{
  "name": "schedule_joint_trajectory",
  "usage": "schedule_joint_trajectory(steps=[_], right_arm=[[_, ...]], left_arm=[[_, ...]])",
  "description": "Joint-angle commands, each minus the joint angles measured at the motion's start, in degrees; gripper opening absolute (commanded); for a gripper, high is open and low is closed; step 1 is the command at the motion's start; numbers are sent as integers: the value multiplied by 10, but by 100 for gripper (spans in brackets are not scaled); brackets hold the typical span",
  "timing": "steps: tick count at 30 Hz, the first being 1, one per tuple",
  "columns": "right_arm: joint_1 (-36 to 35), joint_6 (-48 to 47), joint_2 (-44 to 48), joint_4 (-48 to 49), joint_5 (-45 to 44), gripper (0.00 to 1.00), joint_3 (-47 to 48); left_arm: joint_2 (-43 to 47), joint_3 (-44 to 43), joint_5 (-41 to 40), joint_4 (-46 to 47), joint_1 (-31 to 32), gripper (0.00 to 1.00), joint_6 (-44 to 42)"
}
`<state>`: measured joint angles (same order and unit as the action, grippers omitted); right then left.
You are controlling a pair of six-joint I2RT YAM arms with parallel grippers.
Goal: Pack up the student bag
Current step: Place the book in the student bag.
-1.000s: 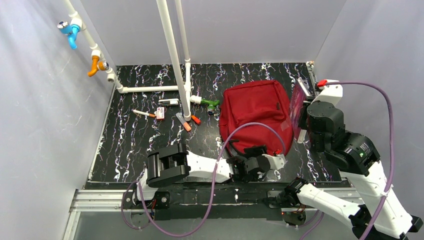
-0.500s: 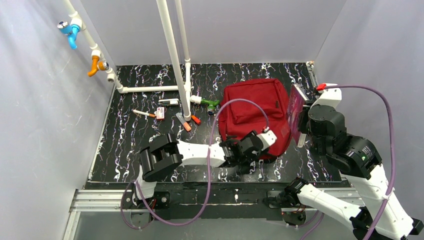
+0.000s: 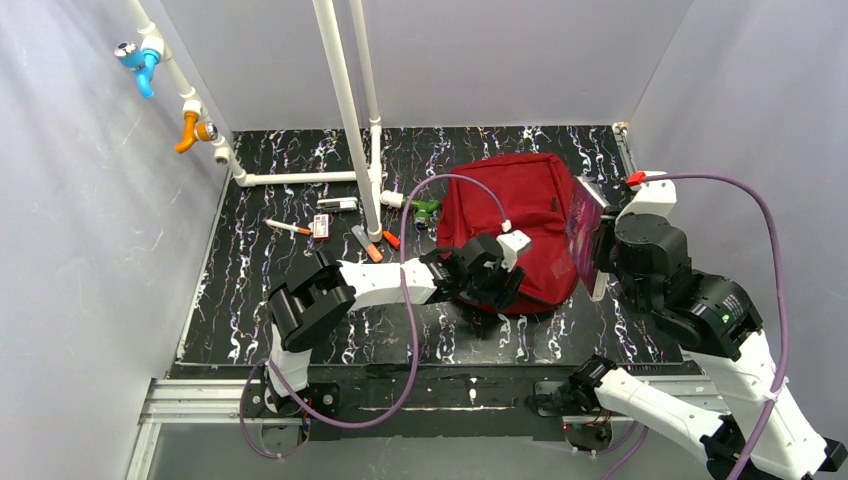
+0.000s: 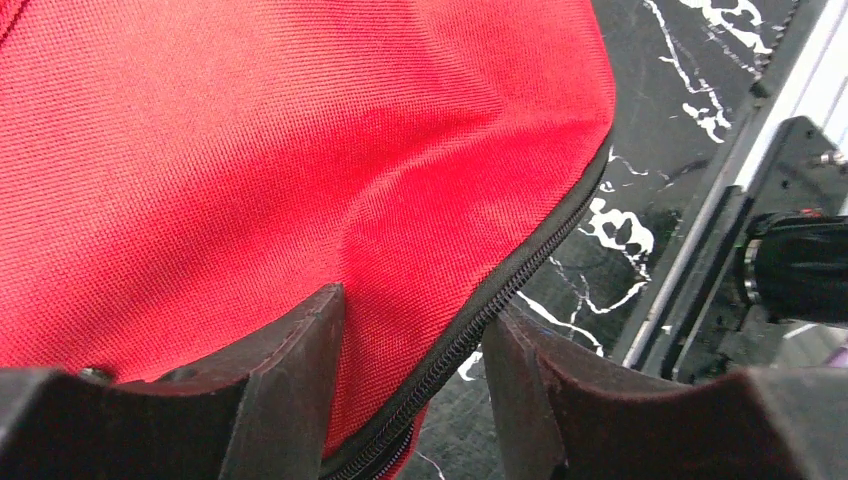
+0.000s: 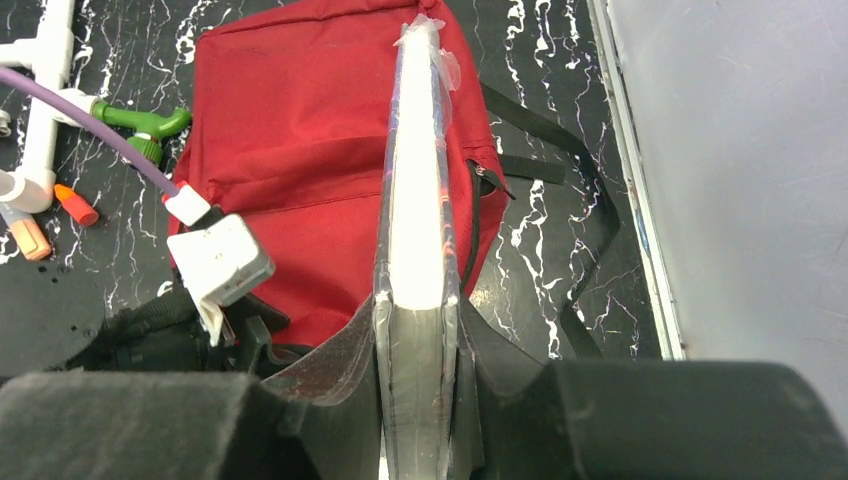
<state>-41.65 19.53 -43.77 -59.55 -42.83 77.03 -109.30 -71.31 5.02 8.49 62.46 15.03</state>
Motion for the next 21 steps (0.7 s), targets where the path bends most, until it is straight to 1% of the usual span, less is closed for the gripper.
schedule_joint_trajectory(steps=[1, 4, 6, 9, 12, 14, 16, 18, 19, 21], right_arm=[[0, -2, 14, 73, -14, 1, 10], [0, -1, 15, 71, -12, 1, 10], [0, 0, 14, 70, -10, 1, 8], [0, 3, 14, 68, 0, 1, 8], [0, 7, 8, 52, 9, 1, 12], [0, 10, 8, 33, 5, 1, 18], [0, 10, 8, 14, -6, 1, 25], [0, 10, 9, -9, -22, 1, 41], [0, 9, 8, -21, -34, 1, 50], [0, 7, 5, -48, -55, 1, 71]], left_arm=[[8, -24, 74, -14, -21, 52, 61], [1, -30, 82, -15, -27, 54, 76], [-3, -34, 78, -16, -29, 52, 82], [-6, -41, 69, -15, -35, 42, 98], [-9, -53, 85, -16, -48, 25, 107], [-1, -54, 73, -16, -51, 14, 101], [13, -53, 42, -16, -52, 6, 82], [34, -48, -8, -16, -51, 2, 62], [44, -46, -36, -16, -52, 0, 54], [61, -49, -107, -16, -51, 0, 33]])
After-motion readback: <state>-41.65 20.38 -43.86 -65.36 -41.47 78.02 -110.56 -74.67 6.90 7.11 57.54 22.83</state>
